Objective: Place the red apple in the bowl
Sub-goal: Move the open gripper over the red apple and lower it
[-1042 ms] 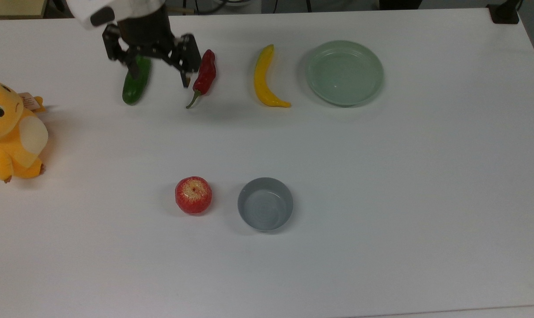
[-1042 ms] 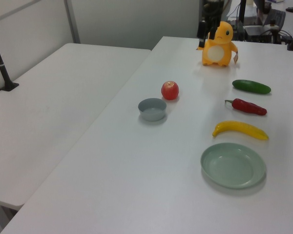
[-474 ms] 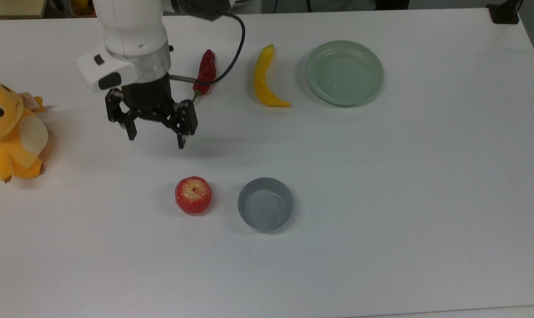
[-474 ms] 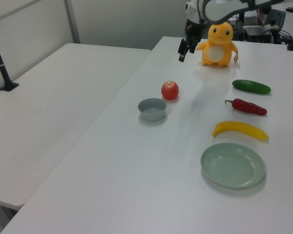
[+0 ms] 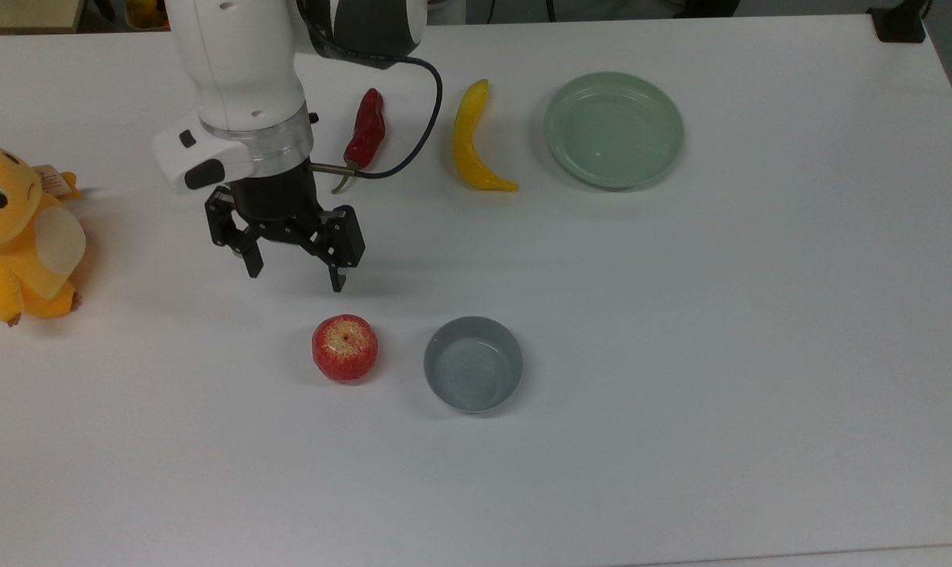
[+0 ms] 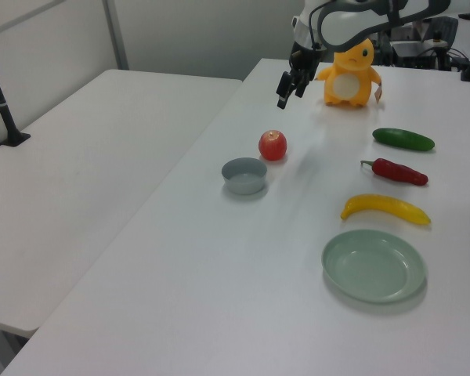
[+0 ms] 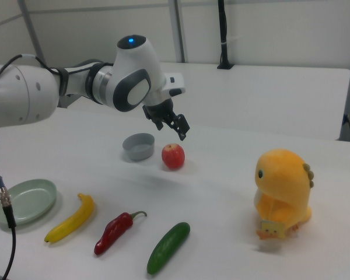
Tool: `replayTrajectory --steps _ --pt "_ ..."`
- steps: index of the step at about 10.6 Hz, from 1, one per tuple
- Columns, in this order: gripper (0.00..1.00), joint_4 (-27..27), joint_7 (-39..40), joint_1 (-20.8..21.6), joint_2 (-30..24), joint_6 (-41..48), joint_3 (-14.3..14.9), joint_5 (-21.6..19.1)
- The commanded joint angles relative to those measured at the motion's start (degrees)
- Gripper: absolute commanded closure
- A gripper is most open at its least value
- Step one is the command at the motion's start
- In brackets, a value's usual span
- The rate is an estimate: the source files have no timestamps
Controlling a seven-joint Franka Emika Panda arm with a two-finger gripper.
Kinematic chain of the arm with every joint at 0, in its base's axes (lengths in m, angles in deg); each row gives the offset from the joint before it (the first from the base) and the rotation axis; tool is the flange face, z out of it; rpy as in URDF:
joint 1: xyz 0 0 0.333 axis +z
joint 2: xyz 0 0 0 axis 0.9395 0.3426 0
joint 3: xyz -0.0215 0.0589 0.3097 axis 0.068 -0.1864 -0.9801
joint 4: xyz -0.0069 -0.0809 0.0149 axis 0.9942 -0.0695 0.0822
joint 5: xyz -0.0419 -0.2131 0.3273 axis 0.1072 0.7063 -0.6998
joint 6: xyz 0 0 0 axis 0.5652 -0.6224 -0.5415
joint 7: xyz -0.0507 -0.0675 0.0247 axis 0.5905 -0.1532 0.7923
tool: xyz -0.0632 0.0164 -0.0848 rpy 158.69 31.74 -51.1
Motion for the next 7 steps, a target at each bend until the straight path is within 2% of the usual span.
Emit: replayTrajectory --steps 1,7 --pt "0.0 0.04 0.61 0.81 2.72 -4.85 0.35 -1.94" --pt "0.0 0.04 0.79 0.98 6.32 -9.08 -0.61 -1.68"
